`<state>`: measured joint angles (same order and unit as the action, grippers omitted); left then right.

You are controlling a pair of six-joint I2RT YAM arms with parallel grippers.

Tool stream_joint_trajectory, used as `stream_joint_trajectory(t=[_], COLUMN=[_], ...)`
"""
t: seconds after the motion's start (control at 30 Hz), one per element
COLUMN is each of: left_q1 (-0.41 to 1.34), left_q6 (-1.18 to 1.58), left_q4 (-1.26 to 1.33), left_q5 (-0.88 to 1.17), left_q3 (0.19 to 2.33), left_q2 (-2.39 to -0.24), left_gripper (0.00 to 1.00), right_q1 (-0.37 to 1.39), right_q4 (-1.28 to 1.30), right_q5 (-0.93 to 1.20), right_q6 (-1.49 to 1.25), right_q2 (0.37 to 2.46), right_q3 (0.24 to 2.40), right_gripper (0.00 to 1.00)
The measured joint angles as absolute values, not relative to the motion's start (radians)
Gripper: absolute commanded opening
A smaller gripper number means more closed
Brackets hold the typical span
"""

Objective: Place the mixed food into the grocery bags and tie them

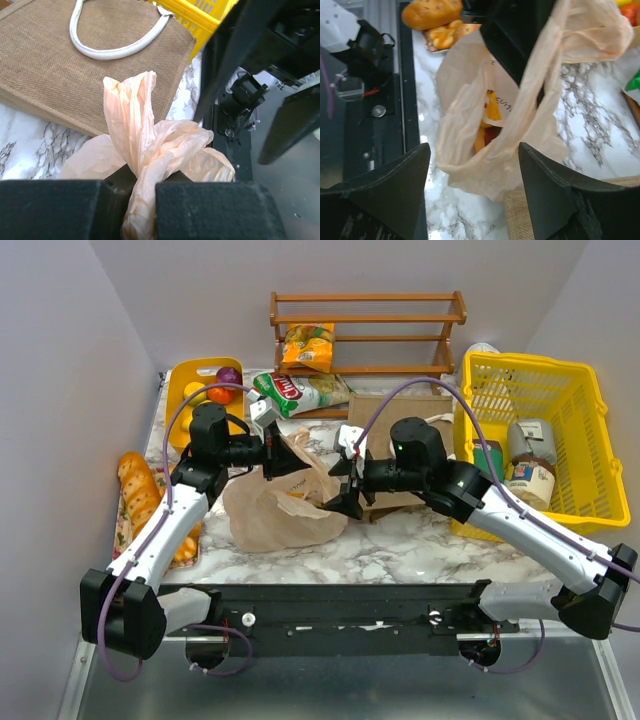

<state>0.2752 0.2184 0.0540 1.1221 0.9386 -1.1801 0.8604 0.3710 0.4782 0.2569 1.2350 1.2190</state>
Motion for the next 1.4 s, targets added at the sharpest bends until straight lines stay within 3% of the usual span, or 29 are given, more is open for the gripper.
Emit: stream_joint_trajectory(t=[0.3,0.63,1.07,1.37,1.4], left_q1=[0.292,0.323,0.331,0.334,0.334], left_q6=[0.228,0.169,0.152,0.142,0.142], left_q4=[0.062,0.007,-0.01,-0.025,-0.026], left_q5=[1.107,1.092,1.085,1.084,1.084], left_q3=[0.939,0.939,0.941,0.941,0.941], left_q2=[-1.181,-1.174,-1.16,-1.154,-1.153], left_gripper=[0.0,0.0,0.0,0.0,0.0], right_q1=[0.849,0.701,0.701,0.699,0.699], right_q4=[0.409,0.293,0.191,0.148,0.146], right_q5=[0.533,0.563,0.672,0.679,0.68], right_q6=[0.123,-0.174,-0.272,-0.291,-0.291], right_q2=[1.275,1.404,1.527,1.527,1.527], right_q3=[1.299,1.49,1.489,1.485,1.483], right_gripper=[0.73,0.67,0.55,0.24,0.15])
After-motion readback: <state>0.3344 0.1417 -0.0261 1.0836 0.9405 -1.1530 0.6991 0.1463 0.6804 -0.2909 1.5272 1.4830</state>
